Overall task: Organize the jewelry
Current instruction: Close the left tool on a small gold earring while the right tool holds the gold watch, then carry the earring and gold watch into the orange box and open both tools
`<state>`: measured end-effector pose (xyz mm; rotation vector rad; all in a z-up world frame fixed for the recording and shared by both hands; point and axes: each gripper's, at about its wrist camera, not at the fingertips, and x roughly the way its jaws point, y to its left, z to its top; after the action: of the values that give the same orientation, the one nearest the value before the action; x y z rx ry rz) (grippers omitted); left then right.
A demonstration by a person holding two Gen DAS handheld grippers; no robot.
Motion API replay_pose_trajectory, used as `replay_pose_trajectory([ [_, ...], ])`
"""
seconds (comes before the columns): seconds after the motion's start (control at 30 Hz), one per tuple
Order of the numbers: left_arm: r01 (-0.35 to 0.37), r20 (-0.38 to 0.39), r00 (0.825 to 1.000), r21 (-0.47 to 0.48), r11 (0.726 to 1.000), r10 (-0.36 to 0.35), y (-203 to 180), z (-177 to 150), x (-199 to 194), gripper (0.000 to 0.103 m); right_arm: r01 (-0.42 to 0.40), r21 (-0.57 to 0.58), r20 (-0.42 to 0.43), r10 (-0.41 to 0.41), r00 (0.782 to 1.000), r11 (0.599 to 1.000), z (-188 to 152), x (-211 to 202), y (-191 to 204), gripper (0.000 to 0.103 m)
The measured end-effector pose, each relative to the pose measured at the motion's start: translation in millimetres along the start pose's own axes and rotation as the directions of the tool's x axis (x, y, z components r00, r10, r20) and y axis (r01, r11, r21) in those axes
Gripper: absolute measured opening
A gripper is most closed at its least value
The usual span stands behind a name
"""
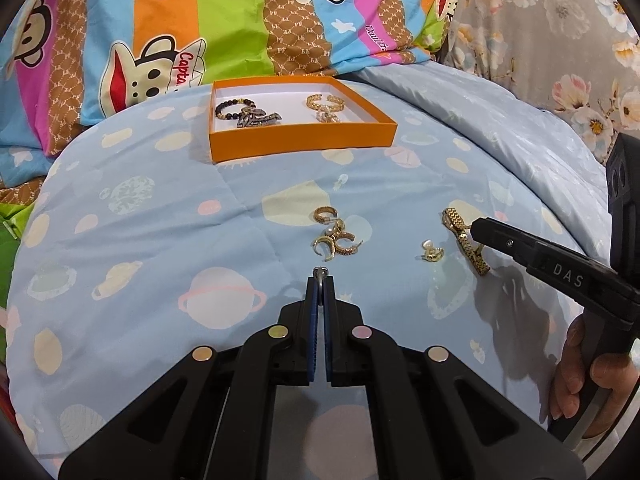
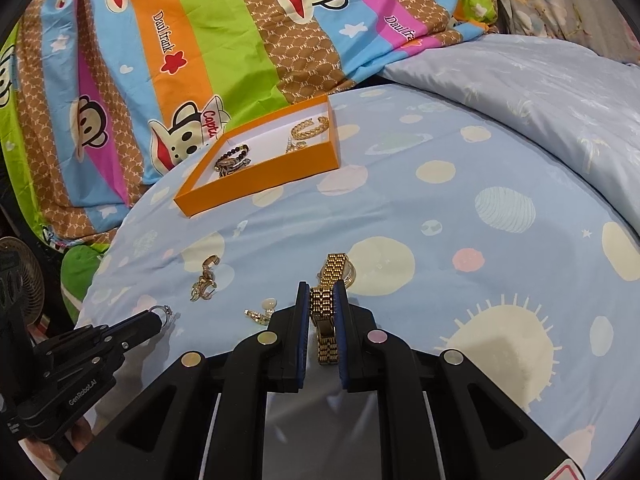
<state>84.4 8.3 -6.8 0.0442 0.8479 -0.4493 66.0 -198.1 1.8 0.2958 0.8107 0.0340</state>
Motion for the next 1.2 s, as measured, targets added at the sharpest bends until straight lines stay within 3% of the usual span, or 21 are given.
replay_pose_trajectory([
  [0.3, -0.017, 0.040, 0.999, -0.009, 1.000, 0.017, 12.0, 17.8, -11.3, 0.001, 0.000, -0.020, 0.048, 0.001, 0.999, 1.000, 12.3, -8.9, 4.9, 0.011],
  [0.53, -0.030, 0.052, 0.998, -0.018, 0.999, 0.031, 22.4, 23.9, -10.5, 0.001, 0.051, -0.058, -0.061, -0.055, 0.997, 0.997, 2.5, 4.7, 0.8, 0.013],
  [0.57, -0.030, 0.050, 0.998, -0.020, 0.999, 0.031, 23.6, 22.8, -9.5, 0.001, 0.058, -0.061, -0.060, -0.062, 0.996, 0.996, 0.5, 4.9, 0.1, 0.015],
  [0.7, -0.026, 0.044, 0.999, -0.027, 0.999, 0.027, 26.1, 21.1, -6.3, 0.001, 0.099, -0.077, -0.034, -0.102, 0.994, 0.992, 5.2, 4.4, 3.4, 0.043],
  [0.73, -0.026, 0.045, 0.999, -0.026, 0.999, 0.027, 26.2, 21.0, -6.2, 0.001, 0.106, -0.088, -0.035, -0.110, 0.993, 0.990, 7.0, 6.3, 5.1, 0.044],
  [0.9, -0.029, 0.041, 0.999, -0.029, 0.999, 0.030, 27.1, 20.9, -4.1, 0.001, 0.111, -0.124, -0.094, -0.123, 0.988, 0.986, 15.3, 31.8, 13.4, 0.044],
  [0.97, -0.029, 0.039, 0.999, -0.029, 0.999, 0.030, 27.9, 20.9, -2.4, 0.001, 0.125, -0.137, -0.101, -0.139, 0.985, 0.983, 15.4, 35.9, 15.4, 0.040],
  [1.0, -0.029, 0.038, 0.999, -0.028, 0.999, 0.030, 28.1, 20.9, -2.0, 0.001, 0.123, -0.141, -0.101, -0.137, 0.985, 0.982, 14.9, 35.8, 16.4, 0.028],
  [1.03, -0.029, 0.037, 0.999, -0.027, 0.999, 0.030, 28.4, 20.9, -1.5, 0.001, 0.125, -0.141, -0.105, -0.140, 0.985, 0.982, 14.6, 36.5, 16.4, 0.023],
  [1.2, -0.032, 0.034, 0.999, -0.020, 0.999, 0.032, 26.7, 22.5, 0.7, 0.002, 0.118, -0.135, -0.091, -0.131, 0.987, 0.984, 15.6, 33.8, 16.8, 0.023],
])
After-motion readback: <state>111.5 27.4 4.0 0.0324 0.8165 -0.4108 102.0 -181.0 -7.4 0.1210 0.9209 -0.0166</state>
